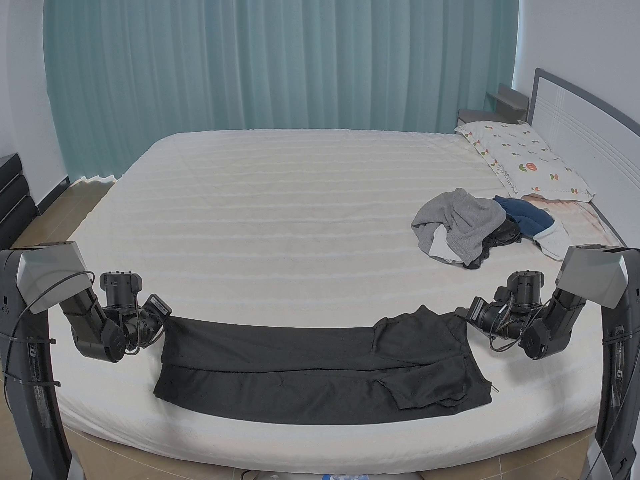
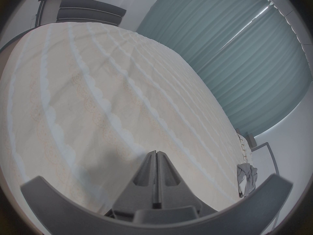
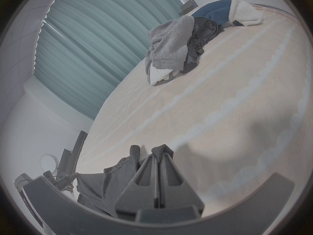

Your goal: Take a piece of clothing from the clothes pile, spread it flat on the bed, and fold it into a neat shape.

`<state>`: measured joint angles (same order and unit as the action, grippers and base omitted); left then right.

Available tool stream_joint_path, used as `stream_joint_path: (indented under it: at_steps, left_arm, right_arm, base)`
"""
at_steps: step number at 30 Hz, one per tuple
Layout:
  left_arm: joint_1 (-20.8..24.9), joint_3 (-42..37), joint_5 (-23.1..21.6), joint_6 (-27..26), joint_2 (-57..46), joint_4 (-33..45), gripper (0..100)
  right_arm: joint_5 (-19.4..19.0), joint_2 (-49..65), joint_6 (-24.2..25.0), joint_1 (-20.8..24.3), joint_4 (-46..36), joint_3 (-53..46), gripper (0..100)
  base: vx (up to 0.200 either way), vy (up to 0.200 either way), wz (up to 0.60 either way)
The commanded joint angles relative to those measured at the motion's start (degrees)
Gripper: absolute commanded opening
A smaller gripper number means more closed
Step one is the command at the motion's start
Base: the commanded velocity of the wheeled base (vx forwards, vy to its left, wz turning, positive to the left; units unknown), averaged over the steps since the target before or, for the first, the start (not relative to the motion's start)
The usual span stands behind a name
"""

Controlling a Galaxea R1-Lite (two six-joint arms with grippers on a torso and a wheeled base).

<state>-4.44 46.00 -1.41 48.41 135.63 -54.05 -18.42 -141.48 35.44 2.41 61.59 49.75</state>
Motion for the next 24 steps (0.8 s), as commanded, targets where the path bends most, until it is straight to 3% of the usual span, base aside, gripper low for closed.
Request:
stream_joint_path:
  at_steps: [1,14,15,16,24]
  left_arm:
    - [0.0,-0.1,0.0,0.0,0.0,0.0,0]
    - [0.0,0.1,-0.1,0.0,0.1,0.0,0]
    - [0.0,0.1,-0.1,0.0,0.1,0.0,0]
    - [0.0,0.1,-0.1,0.0,0.1,0.0,100]
    - [0.0,-0.7,-0.2,0.3,-0.2,0.0,100]
  right_arm:
    - [0.0,-0.4,0.0,0.0,0.0,0.1,0]
    - [0.0,-0.7,-0.1,-0.4,-0.2,0.0,0]
    - [0.0,-0.7,-0.1,-0.4,-0.2,0.0,100]
    - [0.0,-0.6,-0.1,-0.4,-0.3,-0.1,100]
    - [0.0,2.4,0.4,-0.7,-0.2,-1.5,100]
  base:
    - [0.0,0.0,0.0]
    - [0.0,0.0,0.0]
    - [0.0,0.0,0.0]
    - [0.0,0.0,0.0]
    - [0.0,0.0,0.0]
